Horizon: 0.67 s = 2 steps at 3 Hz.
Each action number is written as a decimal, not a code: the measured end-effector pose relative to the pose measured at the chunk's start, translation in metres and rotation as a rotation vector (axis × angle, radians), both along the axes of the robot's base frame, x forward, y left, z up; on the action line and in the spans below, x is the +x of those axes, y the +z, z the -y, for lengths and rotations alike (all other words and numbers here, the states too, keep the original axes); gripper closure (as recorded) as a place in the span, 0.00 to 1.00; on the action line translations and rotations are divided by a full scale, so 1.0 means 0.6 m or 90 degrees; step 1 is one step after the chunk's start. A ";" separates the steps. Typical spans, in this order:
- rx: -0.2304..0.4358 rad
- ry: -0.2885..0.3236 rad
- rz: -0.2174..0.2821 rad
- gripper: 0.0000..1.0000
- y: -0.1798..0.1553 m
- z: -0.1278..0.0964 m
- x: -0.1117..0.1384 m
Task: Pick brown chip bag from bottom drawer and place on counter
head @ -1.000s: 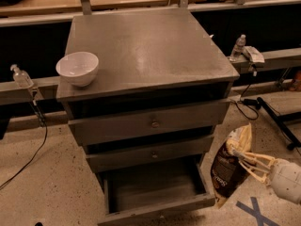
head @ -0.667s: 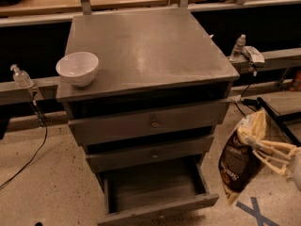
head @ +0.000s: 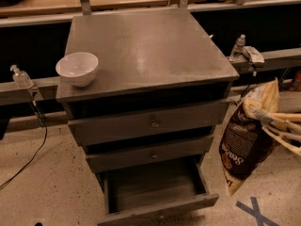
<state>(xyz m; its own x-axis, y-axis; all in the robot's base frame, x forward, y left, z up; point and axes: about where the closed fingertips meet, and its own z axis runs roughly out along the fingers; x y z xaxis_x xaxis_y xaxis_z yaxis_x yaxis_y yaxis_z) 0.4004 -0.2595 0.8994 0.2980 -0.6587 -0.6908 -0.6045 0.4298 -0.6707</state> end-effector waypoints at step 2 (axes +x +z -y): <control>0.005 -0.014 -0.002 1.00 0.093 -0.010 0.016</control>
Offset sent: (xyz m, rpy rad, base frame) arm 0.0075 0.0050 0.0455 -0.0002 0.0017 -0.0155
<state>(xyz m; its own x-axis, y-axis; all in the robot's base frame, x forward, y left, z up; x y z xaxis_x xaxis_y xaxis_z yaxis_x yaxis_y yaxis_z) 0.4102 -0.2532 0.9553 0.2812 -0.6597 -0.6969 -0.5976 0.4479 -0.6650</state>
